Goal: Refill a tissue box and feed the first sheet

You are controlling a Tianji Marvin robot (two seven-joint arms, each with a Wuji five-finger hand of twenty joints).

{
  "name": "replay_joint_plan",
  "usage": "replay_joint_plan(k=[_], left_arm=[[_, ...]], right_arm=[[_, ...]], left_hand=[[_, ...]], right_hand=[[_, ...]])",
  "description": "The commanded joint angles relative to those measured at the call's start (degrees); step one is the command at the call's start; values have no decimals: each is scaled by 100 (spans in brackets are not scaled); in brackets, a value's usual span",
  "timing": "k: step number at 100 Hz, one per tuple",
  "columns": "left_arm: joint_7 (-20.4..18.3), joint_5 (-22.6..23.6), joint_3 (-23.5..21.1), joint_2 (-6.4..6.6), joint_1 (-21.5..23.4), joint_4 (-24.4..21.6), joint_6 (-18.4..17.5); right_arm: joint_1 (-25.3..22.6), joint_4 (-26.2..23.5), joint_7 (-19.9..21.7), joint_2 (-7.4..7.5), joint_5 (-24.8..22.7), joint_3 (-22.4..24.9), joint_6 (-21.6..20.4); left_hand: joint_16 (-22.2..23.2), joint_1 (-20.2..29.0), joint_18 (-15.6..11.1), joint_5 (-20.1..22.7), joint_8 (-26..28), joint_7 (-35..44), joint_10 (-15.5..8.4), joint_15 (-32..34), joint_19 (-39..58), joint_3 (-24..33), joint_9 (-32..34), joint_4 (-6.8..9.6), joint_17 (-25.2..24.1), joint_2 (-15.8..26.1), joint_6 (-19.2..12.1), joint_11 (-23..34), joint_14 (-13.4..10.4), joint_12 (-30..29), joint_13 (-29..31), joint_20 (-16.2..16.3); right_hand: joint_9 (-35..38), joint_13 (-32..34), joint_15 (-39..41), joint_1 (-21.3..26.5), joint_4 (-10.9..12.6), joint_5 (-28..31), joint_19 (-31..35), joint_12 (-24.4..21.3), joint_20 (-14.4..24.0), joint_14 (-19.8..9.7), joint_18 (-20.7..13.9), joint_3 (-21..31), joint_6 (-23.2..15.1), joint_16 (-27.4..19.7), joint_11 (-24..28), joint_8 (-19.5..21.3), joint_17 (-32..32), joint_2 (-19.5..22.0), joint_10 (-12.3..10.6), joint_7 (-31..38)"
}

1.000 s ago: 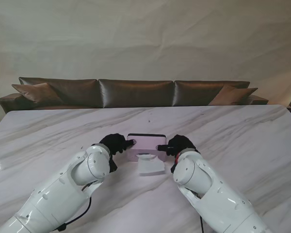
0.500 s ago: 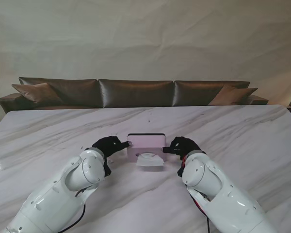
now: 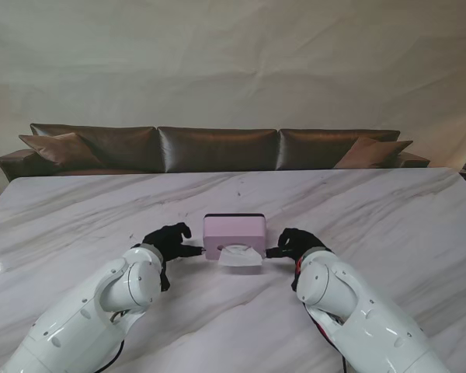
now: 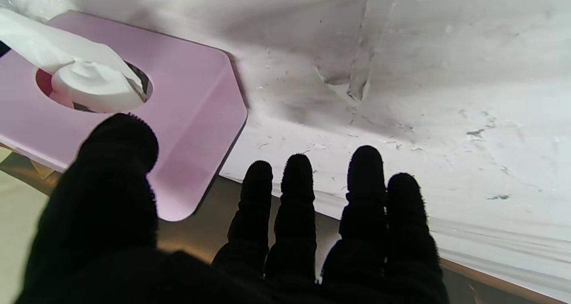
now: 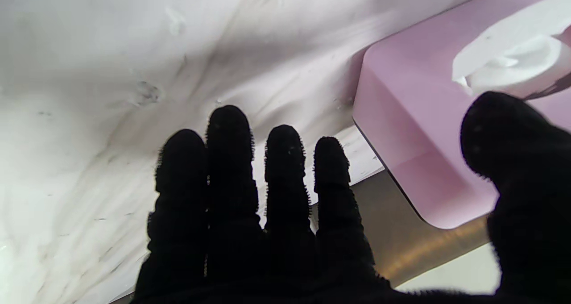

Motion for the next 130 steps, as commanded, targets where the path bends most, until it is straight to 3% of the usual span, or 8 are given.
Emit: replay_joint_plan(k=[1,56,71,93,100,113,121,130], left_arm=[[-49,-79,53,-39,-54,86,-65],[72,-642,647,-216,-629,707,-302],[102,-804,739,-264,-738,839,-455],[358,-876,728,-345,-691,821,-585],[479,-881,683,-374,-642,781,-589],[762,-921,575,-448,-540,714,-594],[814,-973,521,-465,-495,647,-599],[823,-1026,497,-472,-473,598,-587]], right_arm=[[58,124,79,-29,57,-47,-49],[498,700,-159,-225,515,-448,-213],[533,751,-349,-315,639,-563,-334],[405,637,-698,-419,704,-580,-482],[337,563,-809,-440,689,-542,-491],[199,417,-1015,-478,672,-457,-512],[122,302,-1057,-471,626,-412,-521],[61,177,-1030,-446,573,-373,-492]], left_hand=[[-63,70,-331,-186,-122,136,-139,11,4183,93,-156,172,-95,-166,135,125,-21,-60,-173,140],[-46,63,-320,65,-162,340,-75,105,4213,95,116,250,40,-145,126,288,-5,-100,17,194],[-50,59,-324,372,-155,424,-236,125,4228,83,460,245,89,-173,-134,272,-17,-131,123,198],[-12,209,-349,1424,97,864,-393,329,4440,-2,1569,138,533,352,-626,370,39,-31,644,194],[-25,252,-347,1765,256,1056,-400,417,4525,-95,1912,100,677,500,-751,409,-115,28,896,156],[90,375,-268,2444,405,1397,-296,754,4726,-5,2573,135,1010,425,-948,600,57,124,1339,141],[192,375,-219,2885,440,1583,-184,1012,4896,4,2988,123,1242,507,-975,753,68,210,1675,132],[251,337,-138,3240,482,1725,-113,1166,5038,-59,3306,92,1422,668,-931,862,117,264,1925,147]], right_hand=[[-161,-14,77,42,118,-204,7,77,3,-96,-266,-25,46,103,168,-43,10,-170,-195,105],[-6,105,155,259,99,17,81,58,50,-74,-222,-136,65,111,220,-96,93,-209,-171,269],[196,247,177,354,66,200,145,42,63,-48,-197,-181,9,100,239,-110,188,-239,-186,331],[905,702,189,378,11,936,301,150,69,-18,-130,-145,-350,48,450,-31,494,-251,-285,635],[1232,911,215,365,-16,1321,397,191,77,-4,-97,-144,-516,33,494,23,647,-141,-301,774],[1837,1308,289,369,-36,2019,593,258,91,23,-34,-116,-731,11,546,116,943,-81,-341,968],[2208,1557,360,413,-325,2370,754,404,30,32,-3,-21,-879,-25,499,-128,1114,-135,-354,1153],[2520,1833,460,439,-390,2664,913,426,59,53,41,-12,-954,-10,535,-198,1339,-122,-360,1284]])
